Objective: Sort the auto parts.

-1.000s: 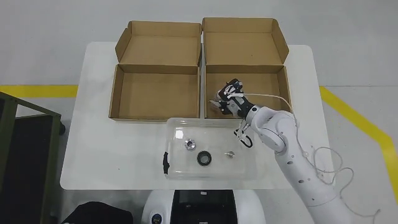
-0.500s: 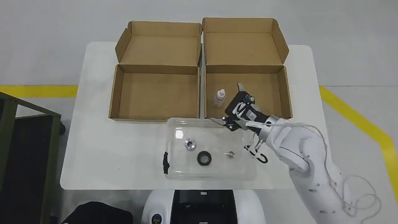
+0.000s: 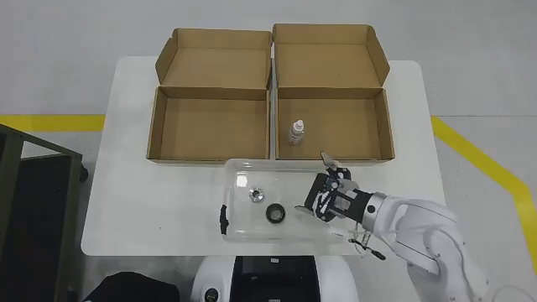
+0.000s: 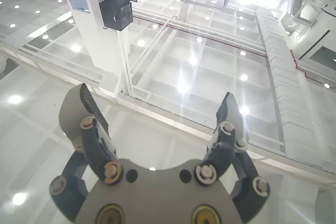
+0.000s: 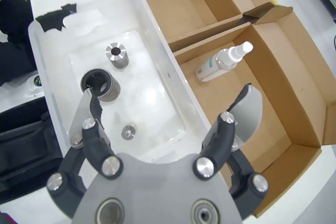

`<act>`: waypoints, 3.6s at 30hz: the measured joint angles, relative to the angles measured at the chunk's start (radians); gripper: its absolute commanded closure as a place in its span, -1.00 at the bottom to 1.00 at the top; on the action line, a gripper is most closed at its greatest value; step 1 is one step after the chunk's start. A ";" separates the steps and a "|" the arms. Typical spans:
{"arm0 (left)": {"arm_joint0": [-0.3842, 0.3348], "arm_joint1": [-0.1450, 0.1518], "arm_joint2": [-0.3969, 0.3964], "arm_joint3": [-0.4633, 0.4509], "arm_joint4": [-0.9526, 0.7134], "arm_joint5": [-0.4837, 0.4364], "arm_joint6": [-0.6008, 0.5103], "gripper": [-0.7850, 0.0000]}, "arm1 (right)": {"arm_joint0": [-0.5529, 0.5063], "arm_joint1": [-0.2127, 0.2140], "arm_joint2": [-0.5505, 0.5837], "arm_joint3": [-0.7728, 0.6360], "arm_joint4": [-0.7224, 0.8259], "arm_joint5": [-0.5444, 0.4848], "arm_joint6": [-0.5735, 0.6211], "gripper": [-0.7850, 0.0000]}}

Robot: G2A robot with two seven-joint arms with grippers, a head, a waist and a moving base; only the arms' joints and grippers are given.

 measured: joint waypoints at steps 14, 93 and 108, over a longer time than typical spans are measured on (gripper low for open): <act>0.000 0.000 0.000 0.000 0.000 0.000 0.000 -1.00 | -0.013 0.022 -0.027 0.006 -0.040 -0.068 0.148 -0.59; 0.000 0.000 0.000 0.000 0.000 0.000 0.000 -1.00 | 0.108 0.076 -0.185 0.008 -0.094 0.240 -0.441 1.00; 0.000 0.000 0.000 0.000 0.000 0.000 0.000 -1.00 | 0.192 0.054 -0.196 0.082 0.098 0.243 -0.734 1.00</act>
